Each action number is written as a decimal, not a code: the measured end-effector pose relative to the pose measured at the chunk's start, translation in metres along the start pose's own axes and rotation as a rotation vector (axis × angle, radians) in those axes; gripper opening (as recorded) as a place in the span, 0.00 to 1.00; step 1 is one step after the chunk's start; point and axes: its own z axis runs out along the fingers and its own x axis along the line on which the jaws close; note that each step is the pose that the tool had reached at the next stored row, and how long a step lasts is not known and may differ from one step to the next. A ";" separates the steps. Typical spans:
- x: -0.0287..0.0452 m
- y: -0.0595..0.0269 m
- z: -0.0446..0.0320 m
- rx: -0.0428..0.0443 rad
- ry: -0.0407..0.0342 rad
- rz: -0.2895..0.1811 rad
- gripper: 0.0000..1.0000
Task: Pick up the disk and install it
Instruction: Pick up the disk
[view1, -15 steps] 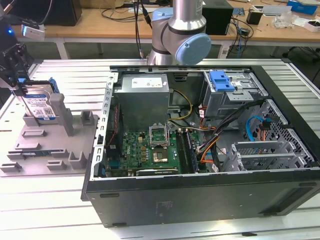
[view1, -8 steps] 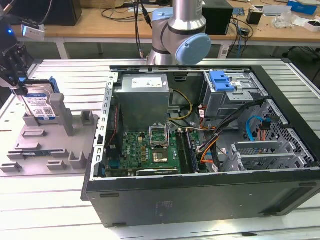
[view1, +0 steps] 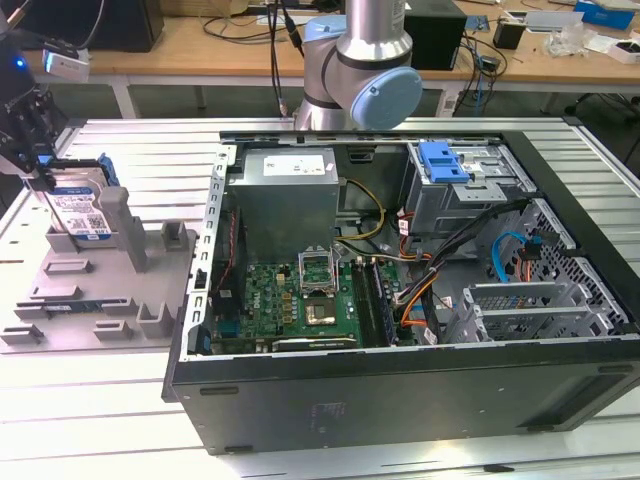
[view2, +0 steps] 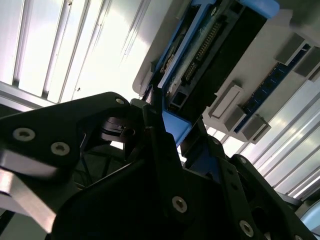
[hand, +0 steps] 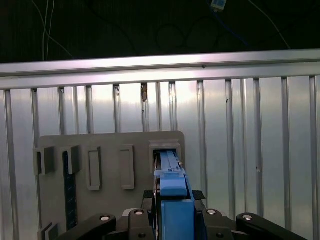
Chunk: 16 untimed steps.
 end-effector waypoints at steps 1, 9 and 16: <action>0.0000 0.0000 0.0002 0.0000 0.0000 0.000 0.40; 0.0000 0.0000 0.0012 0.0000 0.0000 0.000 0.38; -0.0001 0.0000 0.0013 0.0000 0.0000 0.000 0.37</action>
